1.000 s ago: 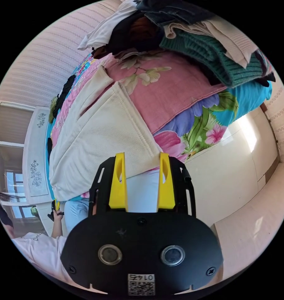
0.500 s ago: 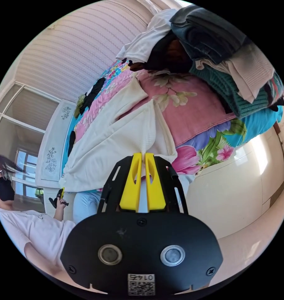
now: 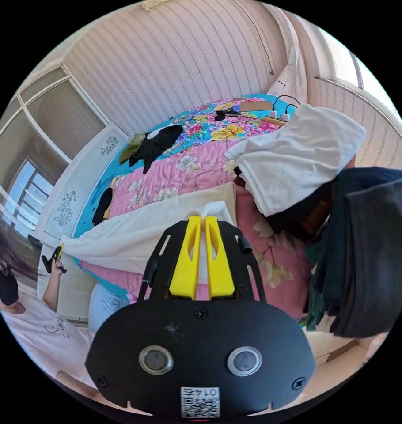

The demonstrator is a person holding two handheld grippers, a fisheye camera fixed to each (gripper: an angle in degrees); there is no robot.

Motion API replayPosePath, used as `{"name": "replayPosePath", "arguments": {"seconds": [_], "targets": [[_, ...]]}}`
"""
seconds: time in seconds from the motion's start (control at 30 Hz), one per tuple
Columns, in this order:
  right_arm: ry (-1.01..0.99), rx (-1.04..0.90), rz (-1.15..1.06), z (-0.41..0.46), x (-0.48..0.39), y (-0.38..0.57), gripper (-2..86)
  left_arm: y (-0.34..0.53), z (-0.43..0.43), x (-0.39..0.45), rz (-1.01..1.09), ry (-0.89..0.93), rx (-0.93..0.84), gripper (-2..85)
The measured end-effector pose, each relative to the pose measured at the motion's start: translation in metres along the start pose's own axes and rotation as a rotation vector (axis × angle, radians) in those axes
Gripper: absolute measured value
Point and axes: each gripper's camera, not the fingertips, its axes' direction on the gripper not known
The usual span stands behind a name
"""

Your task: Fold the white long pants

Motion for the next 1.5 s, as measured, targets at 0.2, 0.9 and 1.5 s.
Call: {"name": "replayPosePath", "arguments": {"seconds": [0.2, 0.9, 1.5], "targets": [[0.124, -0.077, 0.089, 0.083, -0.002, -0.081, 3.3, -0.061, 0.096, 0.016, -0.033, -0.109, -0.055, 5.6], [-0.324, 0.167, 0.536, 0.136, 0.054, 0.153, 11.0, 0.078, 0.119, -0.029, -0.256, -0.090, -0.158, 11.5], [-0.549, 0.199, 0.411, 0.115, -0.023, 0.058, 0.4, 0.095, 0.160, 0.038, -0.186, 0.096, -0.169, 0.0]]}}
